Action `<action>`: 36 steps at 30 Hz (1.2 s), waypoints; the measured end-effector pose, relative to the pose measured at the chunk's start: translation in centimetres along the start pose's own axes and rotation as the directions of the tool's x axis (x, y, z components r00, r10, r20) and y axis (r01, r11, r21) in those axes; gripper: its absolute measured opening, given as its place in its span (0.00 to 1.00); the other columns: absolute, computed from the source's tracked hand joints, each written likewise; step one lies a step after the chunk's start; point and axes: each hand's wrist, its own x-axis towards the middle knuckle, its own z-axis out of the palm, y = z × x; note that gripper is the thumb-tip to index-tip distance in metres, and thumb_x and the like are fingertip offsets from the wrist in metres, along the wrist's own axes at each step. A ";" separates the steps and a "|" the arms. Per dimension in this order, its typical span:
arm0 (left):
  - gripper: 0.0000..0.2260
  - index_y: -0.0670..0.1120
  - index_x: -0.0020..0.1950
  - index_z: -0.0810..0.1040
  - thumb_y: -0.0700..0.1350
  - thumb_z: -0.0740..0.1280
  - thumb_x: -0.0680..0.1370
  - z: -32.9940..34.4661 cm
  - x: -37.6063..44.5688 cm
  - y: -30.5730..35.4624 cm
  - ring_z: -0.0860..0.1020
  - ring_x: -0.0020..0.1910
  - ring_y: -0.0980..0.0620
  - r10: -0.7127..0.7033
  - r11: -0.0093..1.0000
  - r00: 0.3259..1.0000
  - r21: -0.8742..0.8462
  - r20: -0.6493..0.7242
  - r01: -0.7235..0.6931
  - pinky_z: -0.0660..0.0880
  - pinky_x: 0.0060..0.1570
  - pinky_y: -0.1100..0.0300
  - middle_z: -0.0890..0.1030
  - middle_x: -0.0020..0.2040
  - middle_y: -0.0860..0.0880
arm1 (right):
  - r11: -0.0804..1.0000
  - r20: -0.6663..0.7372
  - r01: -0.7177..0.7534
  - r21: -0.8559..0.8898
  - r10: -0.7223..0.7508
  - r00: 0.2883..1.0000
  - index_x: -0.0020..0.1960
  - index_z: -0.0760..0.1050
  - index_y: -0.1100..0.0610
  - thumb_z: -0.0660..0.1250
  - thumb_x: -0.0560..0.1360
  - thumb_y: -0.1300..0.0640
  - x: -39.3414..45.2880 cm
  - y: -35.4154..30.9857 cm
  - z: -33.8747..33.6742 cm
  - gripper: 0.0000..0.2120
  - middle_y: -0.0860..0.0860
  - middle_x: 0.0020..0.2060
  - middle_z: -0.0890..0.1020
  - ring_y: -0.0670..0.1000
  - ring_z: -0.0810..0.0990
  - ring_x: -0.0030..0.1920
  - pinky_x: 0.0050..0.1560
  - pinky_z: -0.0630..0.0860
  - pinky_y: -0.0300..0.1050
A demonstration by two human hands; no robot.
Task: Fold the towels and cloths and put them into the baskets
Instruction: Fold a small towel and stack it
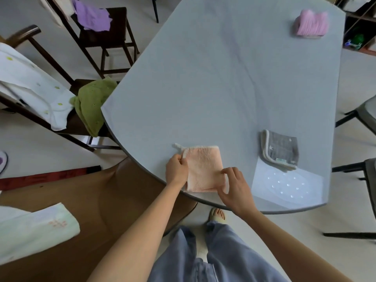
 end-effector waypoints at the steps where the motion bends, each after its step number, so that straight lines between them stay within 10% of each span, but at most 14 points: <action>1: 0.11 0.41 0.55 0.76 0.44 0.57 0.83 0.1 -0.1 0.1 0.78 0.49 0.49 0.012 1.000 1.000 0.004 -0.016 -0.012 0.71 0.43 0.59 0.80 0.51 0.45 | 1.000 0.037 0.001 -0.011 0.000 0.999 0.60 0.68 0.53 0.68 0.74 0.51 -0.4 0.6 0.3 0.18 0.48 0.57 0.71 0.50 0.73 0.55 0.51 0.71 0.39; 13: 0.03 0.42 0.55 0.64 0.39 0.56 0.83 -1.2 -0.6 2.6 0.74 0.45 0.50 0.011 0.997 0.993 -0.080 -0.117 -0.020 0.71 0.44 0.60 0.72 0.48 0.47 | 0.995 -0.178 0.088 0.038 -0.080 0.981 0.44 0.65 0.57 0.67 0.70 0.70 -0.2 1.9 2.5 0.14 0.52 0.38 0.71 0.54 0.68 0.32 0.31 0.66 0.44; 22: 0.06 0.44 0.56 0.69 0.38 0.56 0.82 0.1 -1.4 1.5 0.77 0.51 0.46 0.045 0.999 0.998 0.024 -0.038 -0.044 0.74 0.47 0.57 0.76 0.56 0.44 | 0.945 -0.045 0.225 -0.236 -0.242 0.969 0.52 0.72 0.54 0.71 0.66 0.70 -0.6 3.5 2.1 0.19 0.52 0.50 0.74 0.56 0.78 0.37 0.27 0.73 0.46; 30: 0.09 0.45 0.56 0.63 0.38 0.62 0.80 1.6 -3.0 0.6 0.78 0.52 0.44 0.010 0.999 1.000 -0.031 0.008 -0.010 0.74 0.47 0.55 0.76 0.55 0.43 | 0.952 -0.087 0.230 -0.201 -0.252 0.964 0.49 0.76 0.58 0.75 0.65 0.63 -0.3 4.4 1.8 0.14 0.52 0.41 0.76 0.55 0.76 0.38 0.29 0.75 0.47; 36: 0.09 0.47 0.61 0.64 0.37 0.50 0.83 3.4 -3.5 -0.4 0.74 0.55 0.48 0.261 0.955 0.965 0.153 -0.022 -0.255 0.70 0.48 0.58 0.72 0.59 0.45 | 0.877 -0.021 0.339 -0.340 -0.367 0.930 0.53 0.73 0.58 0.74 0.64 0.68 0.2 6.1 0.6 0.20 0.54 0.45 0.76 0.56 0.76 0.37 0.28 0.77 0.48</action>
